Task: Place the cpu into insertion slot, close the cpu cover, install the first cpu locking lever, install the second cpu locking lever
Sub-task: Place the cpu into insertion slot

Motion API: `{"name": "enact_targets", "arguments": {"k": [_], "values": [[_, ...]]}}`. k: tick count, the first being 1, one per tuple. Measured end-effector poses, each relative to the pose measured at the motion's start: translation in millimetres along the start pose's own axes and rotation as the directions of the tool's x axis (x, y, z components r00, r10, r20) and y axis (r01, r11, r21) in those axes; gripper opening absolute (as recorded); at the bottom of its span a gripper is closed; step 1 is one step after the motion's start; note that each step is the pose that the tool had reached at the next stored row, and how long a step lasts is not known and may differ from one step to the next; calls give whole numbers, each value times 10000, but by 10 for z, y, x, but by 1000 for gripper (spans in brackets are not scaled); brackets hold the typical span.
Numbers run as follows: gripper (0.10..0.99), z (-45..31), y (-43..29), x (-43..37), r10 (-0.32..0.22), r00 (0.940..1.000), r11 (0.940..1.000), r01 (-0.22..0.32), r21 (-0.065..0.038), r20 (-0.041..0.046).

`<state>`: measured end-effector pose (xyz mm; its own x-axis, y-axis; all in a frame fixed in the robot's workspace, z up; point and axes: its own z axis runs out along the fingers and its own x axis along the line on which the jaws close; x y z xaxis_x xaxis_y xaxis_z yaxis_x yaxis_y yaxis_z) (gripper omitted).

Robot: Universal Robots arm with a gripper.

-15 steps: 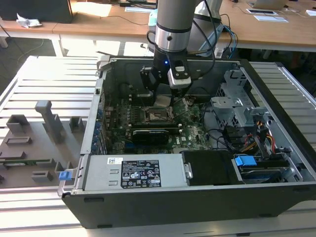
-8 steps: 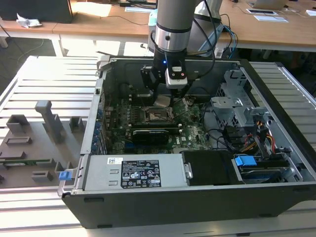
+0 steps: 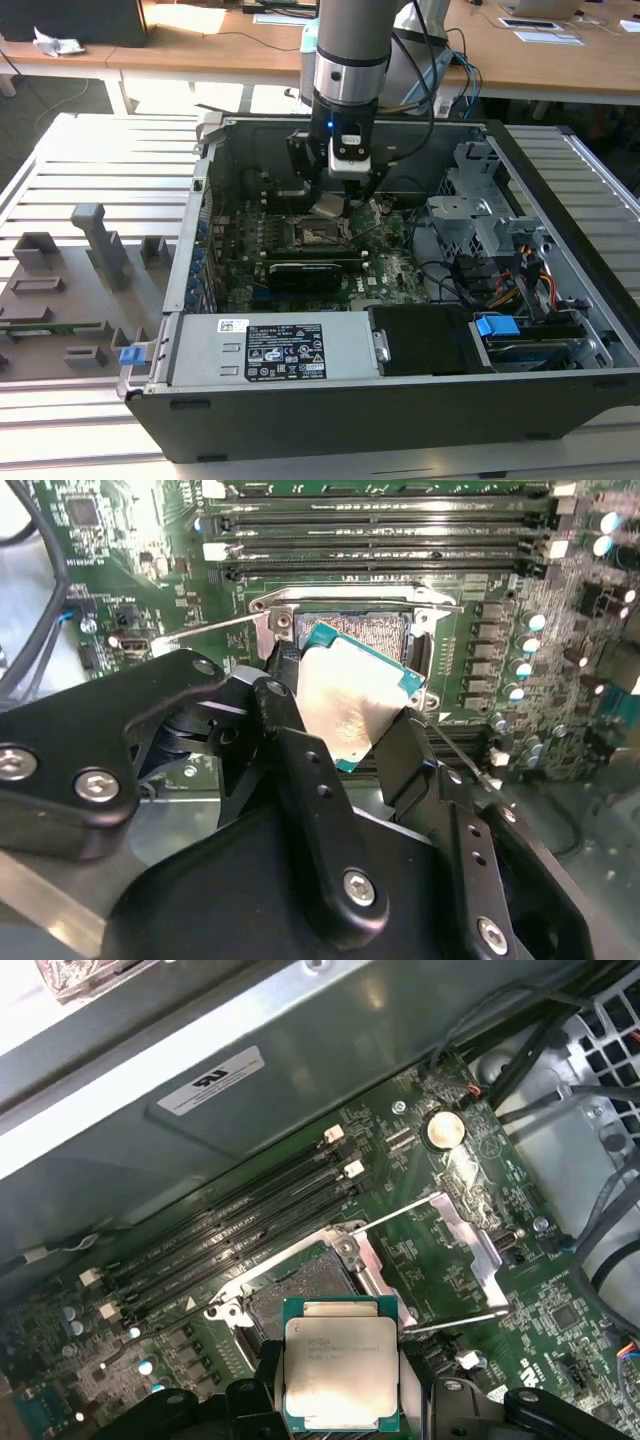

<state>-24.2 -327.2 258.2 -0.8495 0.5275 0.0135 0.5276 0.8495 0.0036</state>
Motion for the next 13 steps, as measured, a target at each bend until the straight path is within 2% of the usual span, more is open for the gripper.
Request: {"name": "enact_targets", "arguments": {"k": [3,4,6,13], "values": [[541,0,0,0,406,9992,9992,-406,-2,3],[541,1,0,0,707,9975,9975,-707,-5,4],[541,1,0,0,951,9955,9955,-951,-8,6],[541,3,0,0,2080,9781,9781,-2080,-21,10]]}}
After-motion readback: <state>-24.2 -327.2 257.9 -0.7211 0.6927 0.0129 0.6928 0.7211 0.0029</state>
